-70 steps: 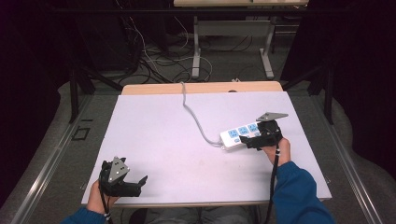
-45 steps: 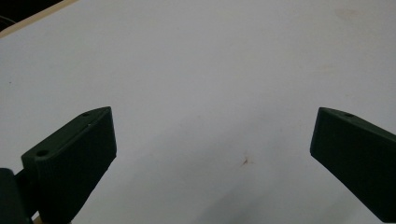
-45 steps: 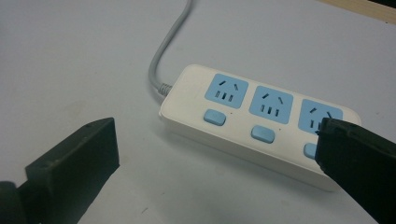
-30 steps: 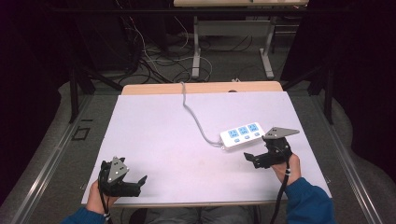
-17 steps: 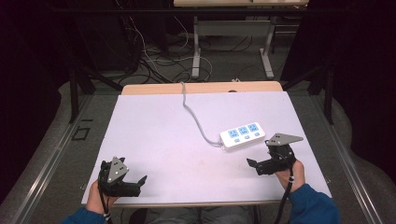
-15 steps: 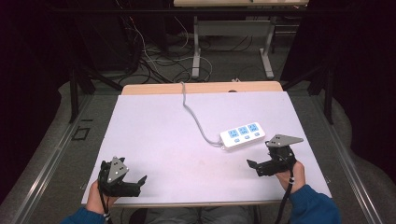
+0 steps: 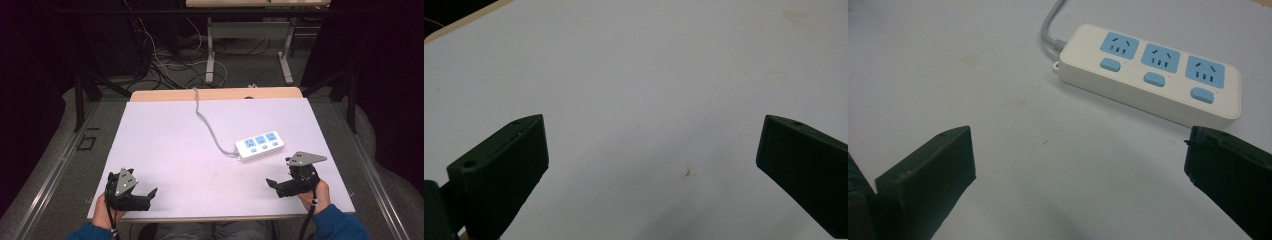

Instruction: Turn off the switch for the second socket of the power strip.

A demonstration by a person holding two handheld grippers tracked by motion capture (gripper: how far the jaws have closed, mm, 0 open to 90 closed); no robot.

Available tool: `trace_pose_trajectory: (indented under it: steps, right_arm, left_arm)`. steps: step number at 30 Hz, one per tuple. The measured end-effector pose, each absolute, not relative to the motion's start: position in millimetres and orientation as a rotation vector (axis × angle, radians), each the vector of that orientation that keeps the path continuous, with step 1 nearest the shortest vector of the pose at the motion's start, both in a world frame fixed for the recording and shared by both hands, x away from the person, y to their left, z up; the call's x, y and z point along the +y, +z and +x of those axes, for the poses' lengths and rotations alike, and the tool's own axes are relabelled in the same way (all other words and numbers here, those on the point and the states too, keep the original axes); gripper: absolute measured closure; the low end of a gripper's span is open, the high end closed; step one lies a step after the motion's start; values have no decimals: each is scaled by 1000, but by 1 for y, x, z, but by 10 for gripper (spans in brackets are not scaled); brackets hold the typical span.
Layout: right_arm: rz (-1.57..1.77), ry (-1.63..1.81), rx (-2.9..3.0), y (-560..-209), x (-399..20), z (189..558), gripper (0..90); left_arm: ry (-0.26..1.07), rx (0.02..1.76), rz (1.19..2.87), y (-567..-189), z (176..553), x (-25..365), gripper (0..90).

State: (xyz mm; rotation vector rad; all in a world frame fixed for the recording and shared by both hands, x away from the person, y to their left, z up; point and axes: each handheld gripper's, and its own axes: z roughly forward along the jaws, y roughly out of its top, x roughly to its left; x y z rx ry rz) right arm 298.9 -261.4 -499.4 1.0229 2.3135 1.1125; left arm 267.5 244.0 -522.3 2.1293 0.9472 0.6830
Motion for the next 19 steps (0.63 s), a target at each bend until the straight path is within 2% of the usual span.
trace_pose_trajectory:
  steps: [19]
  right_arm:
    - [1021, 1089, 2300, -505, -265, 280, 0]
  left_arm:
    - [684, 944, 2129, -522, 267, 244, 5]
